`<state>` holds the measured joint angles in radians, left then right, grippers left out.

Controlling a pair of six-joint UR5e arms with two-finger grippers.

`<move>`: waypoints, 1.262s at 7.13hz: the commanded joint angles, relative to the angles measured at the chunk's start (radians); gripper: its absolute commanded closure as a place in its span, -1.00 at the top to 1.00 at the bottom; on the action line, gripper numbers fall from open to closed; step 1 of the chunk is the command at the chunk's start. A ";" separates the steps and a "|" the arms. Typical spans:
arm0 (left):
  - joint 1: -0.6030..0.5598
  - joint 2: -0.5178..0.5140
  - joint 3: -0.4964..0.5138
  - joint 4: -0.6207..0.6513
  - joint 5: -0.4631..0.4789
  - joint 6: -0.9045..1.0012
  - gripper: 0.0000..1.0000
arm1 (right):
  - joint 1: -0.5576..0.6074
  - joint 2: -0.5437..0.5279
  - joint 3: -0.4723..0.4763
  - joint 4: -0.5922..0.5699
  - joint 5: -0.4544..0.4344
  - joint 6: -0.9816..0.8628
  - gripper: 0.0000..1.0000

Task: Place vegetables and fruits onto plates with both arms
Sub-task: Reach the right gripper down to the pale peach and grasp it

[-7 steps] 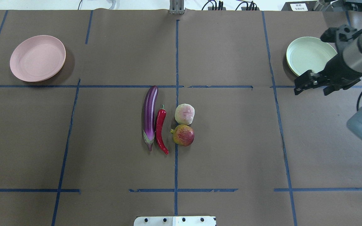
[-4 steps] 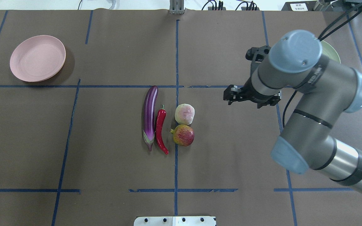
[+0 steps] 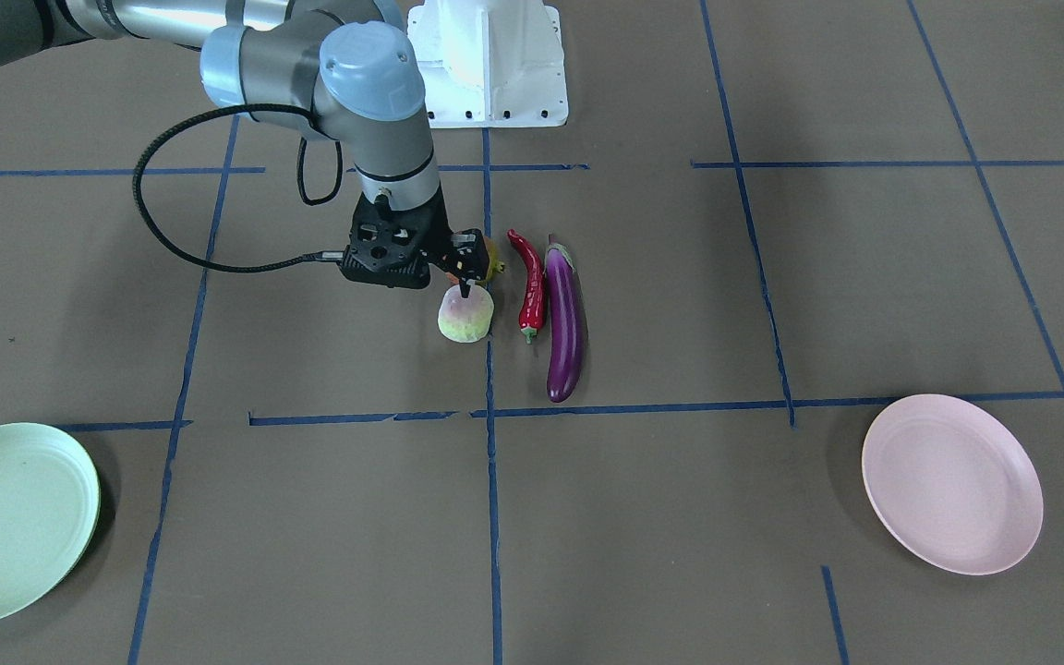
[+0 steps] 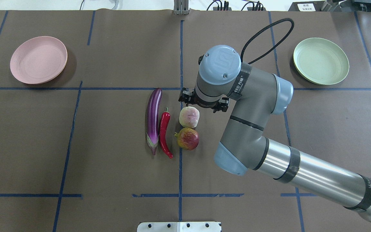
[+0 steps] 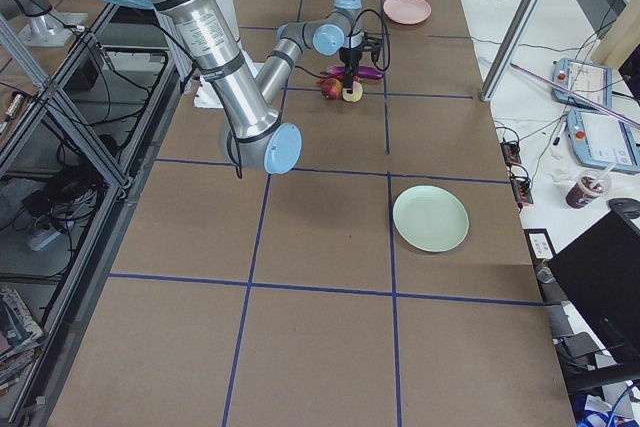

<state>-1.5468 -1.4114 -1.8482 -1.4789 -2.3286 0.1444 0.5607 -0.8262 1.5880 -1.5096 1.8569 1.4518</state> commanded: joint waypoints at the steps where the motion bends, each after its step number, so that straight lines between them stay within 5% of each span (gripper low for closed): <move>1: 0.001 0.000 0.000 0.000 0.000 0.000 1.00 | -0.012 0.022 -0.150 0.193 0.007 0.120 0.92; 3: 0.001 0.006 -0.002 -0.001 0.000 0.000 1.00 | -0.013 0.057 -0.149 0.062 0.007 0.121 0.91; 9: -0.001 0.012 -0.002 -0.001 0.000 0.001 1.00 | -0.051 0.045 -0.161 0.060 0.004 0.117 0.91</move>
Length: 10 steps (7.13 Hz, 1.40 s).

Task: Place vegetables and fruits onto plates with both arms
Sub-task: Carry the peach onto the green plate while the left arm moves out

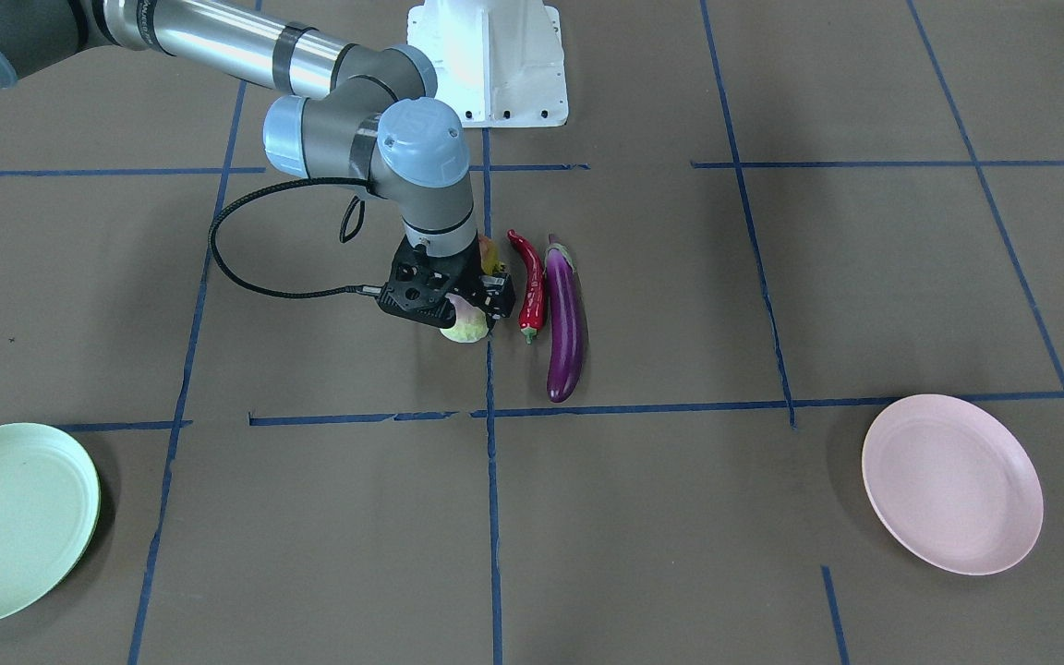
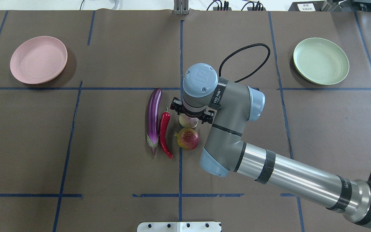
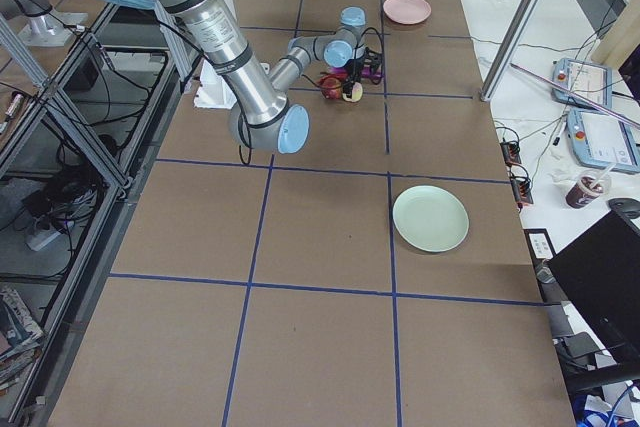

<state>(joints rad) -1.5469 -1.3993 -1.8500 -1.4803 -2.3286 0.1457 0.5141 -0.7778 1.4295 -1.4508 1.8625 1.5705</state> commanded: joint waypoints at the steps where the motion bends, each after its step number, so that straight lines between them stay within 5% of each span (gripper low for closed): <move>1: -0.001 0.000 0.000 0.000 0.000 0.000 1.00 | -0.008 -0.003 -0.004 0.004 -0.003 -0.006 0.78; 2: 0.001 0.000 0.000 0.000 0.000 0.000 1.00 | -0.008 0.002 0.003 0.001 -0.002 0.002 -0.64; 3: 0.001 0.000 0.000 0.000 0.000 0.000 1.00 | -0.005 -0.006 0.009 0.000 0.000 -0.003 -1.00; 6: 0.017 -0.003 -0.003 -0.032 -0.002 -0.001 1.00 | 0.244 -0.194 0.176 -0.011 0.177 -0.211 -1.00; 9: 0.056 -0.015 -0.005 -0.124 -0.014 -0.003 1.00 | 0.533 -0.349 0.117 -0.008 0.257 -0.737 -1.00; 10: 0.062 -0.038 -0.002 -0.121 -0.081 -0.026 1.00 | 0.587 -0.368 0.056 -0.002 0.273 -0.861 -1.00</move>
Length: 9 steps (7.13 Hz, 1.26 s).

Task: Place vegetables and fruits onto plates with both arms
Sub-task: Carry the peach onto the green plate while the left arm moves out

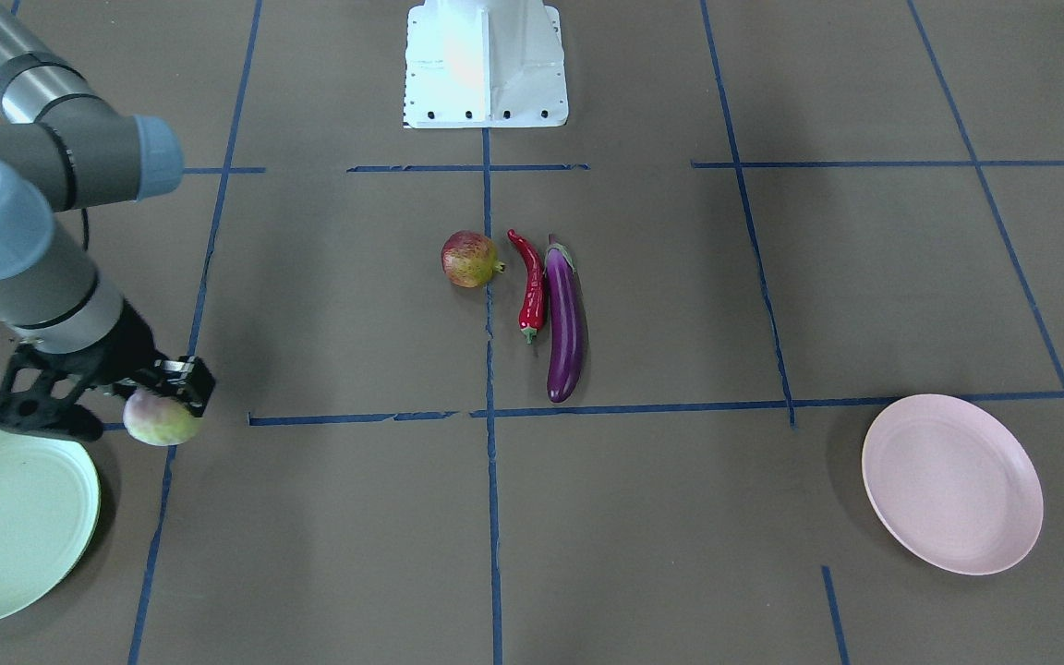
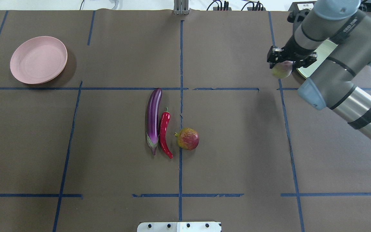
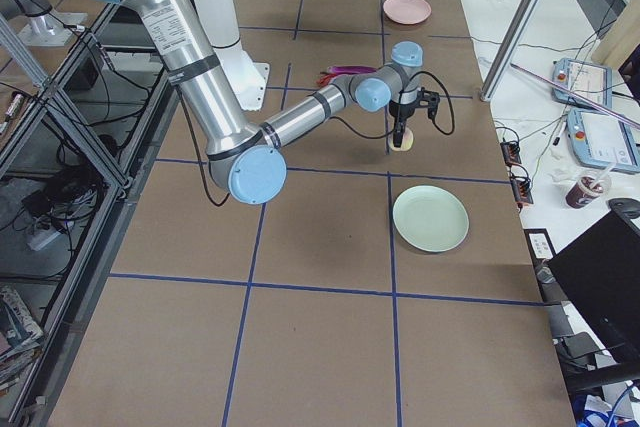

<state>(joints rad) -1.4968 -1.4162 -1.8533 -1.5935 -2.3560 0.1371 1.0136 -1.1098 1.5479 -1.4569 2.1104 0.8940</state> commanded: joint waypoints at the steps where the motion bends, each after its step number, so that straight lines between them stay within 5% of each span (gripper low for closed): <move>1: 0.036 -0.067 0.000 -0.010 -0.069 -0.137 1.00 | 0.127 -0.042 -0.131 0.006 0.023 -0.270 -1.00; 3: 0.148 -0.145 -0.023 -0.010 -0.077 -0.297 1.00 | 0.151 -0.044 -0.251 0.045 0.014 -0.333 -1.00; 5: 0.298 -0.257 -0.072 -0.008 -0.069 -0.565 1.00 | 0.157 -0.048 -0.369 0.212 0.016 -0.336 -0.99; 6: 0.381 -0.335 -0.075 -0.008 -0.059 -0.717 1.00 | 0.160 -0.057 -0.373 0.217 0.016 -0.333 0.98; 7: 0.483 -0.408 -0.069 -0.006 -0.039 -0.831 1.00 | 0.164 -0.062 -0.373 0.217 0.014 -0.334 1.00; 9: 0.692 -0.600 0.026 -0.006 0.159 -1.052 1.00 | 0.233 -0.071 -0.300 0.248 0.040 -0.415 1.00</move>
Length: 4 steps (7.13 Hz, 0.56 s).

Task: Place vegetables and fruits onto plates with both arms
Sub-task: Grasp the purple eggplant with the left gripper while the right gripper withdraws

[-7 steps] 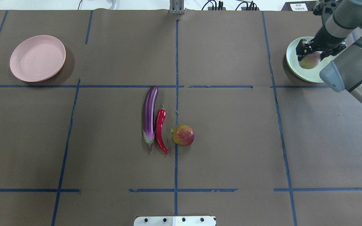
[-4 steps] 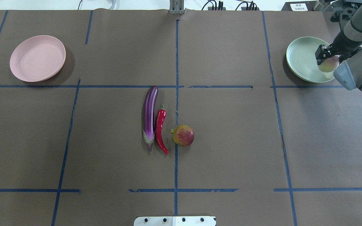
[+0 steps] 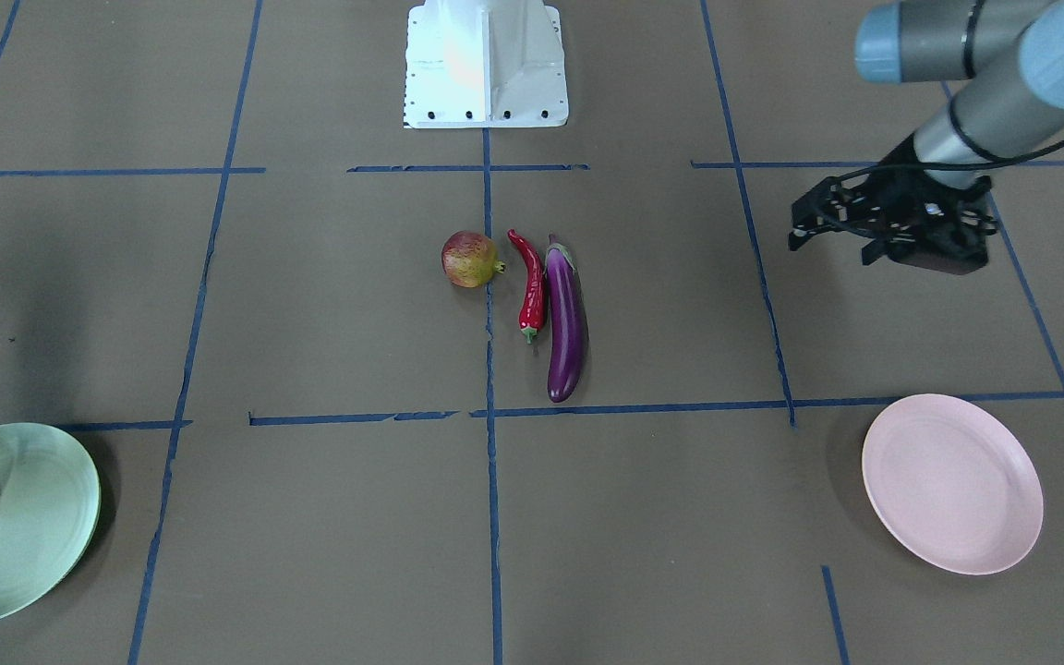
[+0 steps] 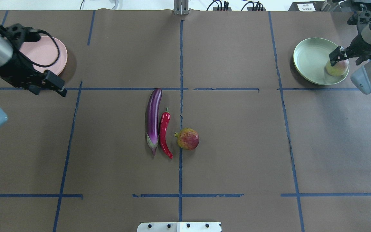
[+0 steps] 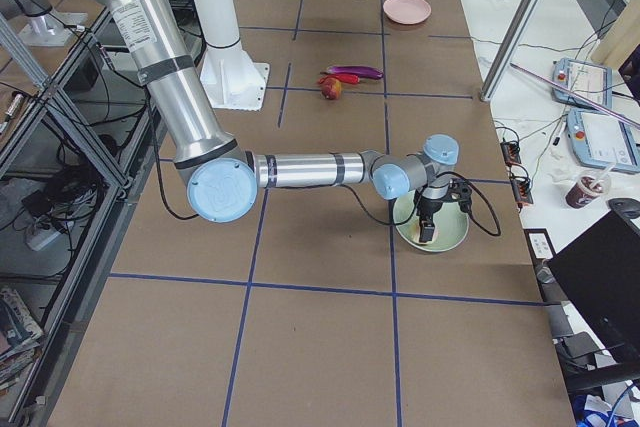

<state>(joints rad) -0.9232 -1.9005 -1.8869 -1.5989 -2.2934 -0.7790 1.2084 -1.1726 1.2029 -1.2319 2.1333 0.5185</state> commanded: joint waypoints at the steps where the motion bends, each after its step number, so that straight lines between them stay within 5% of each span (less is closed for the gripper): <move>1: 0.163 -0.212 0.148 -0.004 0.120 -0.223 1.00 | 0.037 -0.006 0.117 0.009 0.051 -0.032 1.00; 4: 0.218 -0.316 0.383 -0.239 0.219 -0.328 1.00 | -0.059 -0.021 0.335 -0.024 0.125 0.318 1.00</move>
<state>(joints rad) -0.7181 -2.1787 -1.6046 -1.7232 -2.0932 -1.0387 1.2043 -1.1854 1.4467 -1.2506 2.2410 0.6831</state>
